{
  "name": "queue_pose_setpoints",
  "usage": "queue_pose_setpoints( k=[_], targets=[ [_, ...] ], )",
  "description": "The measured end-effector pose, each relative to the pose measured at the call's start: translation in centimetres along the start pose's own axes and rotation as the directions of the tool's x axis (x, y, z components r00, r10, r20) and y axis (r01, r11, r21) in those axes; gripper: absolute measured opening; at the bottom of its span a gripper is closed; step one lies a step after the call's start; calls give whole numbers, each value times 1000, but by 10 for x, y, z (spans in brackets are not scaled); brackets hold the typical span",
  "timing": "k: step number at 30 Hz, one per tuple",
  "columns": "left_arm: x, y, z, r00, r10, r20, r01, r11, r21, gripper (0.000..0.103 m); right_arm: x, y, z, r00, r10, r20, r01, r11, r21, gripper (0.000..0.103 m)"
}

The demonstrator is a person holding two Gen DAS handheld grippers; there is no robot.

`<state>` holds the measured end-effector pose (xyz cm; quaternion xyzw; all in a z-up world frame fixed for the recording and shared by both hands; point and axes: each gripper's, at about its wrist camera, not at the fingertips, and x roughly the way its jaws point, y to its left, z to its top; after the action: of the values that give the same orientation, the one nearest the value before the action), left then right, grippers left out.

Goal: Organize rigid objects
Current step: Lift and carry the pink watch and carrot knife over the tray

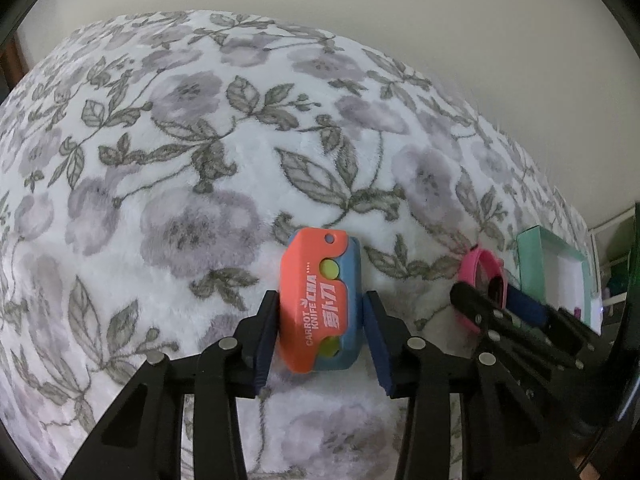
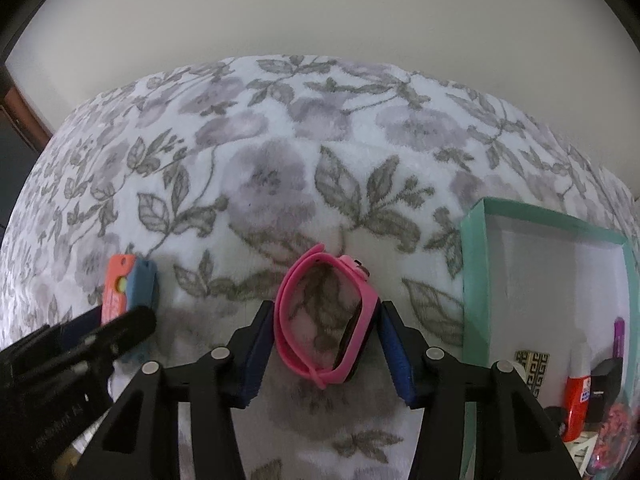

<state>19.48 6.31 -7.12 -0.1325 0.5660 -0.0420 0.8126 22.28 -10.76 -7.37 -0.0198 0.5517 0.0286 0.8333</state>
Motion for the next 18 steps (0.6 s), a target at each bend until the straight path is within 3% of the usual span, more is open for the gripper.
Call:
queue_pose_setpoints(
  k=[10, 18],
  targets=[
    [-25, 16, 5, 998, -38, 50, 41, 998, -56, 43, -24, -9, -11, 998, 48, 34, -49, 999, 20, 54],
    [-66, 22, 15, 987, -46, 153, 56, 996, -63, 43, -66, -11, -16, 988, 79, 135, -85, 995, 42, 53]
  ],
)
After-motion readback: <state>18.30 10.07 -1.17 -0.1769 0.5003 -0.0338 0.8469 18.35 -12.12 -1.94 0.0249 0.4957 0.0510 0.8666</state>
